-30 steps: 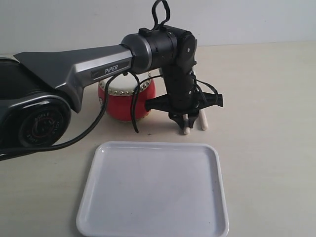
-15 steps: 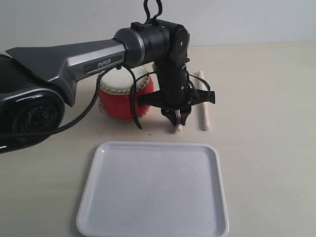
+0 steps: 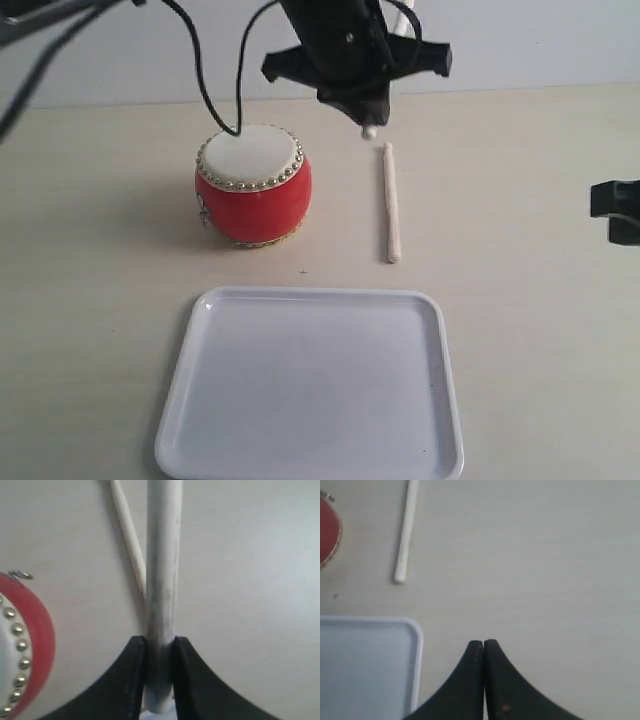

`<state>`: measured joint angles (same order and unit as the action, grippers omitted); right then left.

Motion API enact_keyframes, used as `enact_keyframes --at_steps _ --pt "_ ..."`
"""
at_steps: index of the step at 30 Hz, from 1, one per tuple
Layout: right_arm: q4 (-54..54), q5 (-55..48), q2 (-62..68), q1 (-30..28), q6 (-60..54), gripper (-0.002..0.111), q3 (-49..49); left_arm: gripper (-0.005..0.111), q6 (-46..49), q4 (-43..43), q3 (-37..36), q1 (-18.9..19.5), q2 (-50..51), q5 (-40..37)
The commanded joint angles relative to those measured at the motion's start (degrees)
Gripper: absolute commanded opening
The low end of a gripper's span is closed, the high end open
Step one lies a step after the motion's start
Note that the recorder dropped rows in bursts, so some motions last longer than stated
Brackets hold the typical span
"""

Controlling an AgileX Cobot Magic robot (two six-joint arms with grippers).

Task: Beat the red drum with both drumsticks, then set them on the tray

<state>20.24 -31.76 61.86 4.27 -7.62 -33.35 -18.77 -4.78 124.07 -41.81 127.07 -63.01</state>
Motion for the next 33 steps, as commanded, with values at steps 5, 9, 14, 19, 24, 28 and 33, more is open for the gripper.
enact_keyframes --at_steps 5,9,14,19,24,28,33 --pt "10.2 -3.9 17.0 3.2 -10.5 0.011 -11.3 0.000 6.1 -0.7 -25.5 9.9 -22.9 11.4" --pt "8.6 -1.9 25.8 11.3 -7.1 0.014 -18.5 0.000 11.7 -8.4 -55.0 14.4 -42.0 28.0" --pt "-10.1 -12.0 41.6 16.1 13.3 0.014 -37.7 0.000 11.8 -9.6 -79.2 15.2 -63.4 37.2" --pt "-13.2 -19.6 52.5 18.7 20.8 0.029 -50.8 0.000 10.6 -9.4 -87.4 15.4 -77.4 35.3" --pt "-19.6 -19.5 55.6 21.8 28.0 0.029 -53.0 0.000 10.6 -9.4 -90.2 16.4 -79.4 34.6" --pt "-22.8 -18.9 57.2 23.0 32.8 0.038 -53.0 0.000 10.7 -9.4 -91.6 17.2 -79.3 35.1" --pt "-22.7 -18.8 59.0 23.0 34.8 0.039 -53.0 0.000 12.5 -8.9 -93.2 17.2 -79.3 36.6"
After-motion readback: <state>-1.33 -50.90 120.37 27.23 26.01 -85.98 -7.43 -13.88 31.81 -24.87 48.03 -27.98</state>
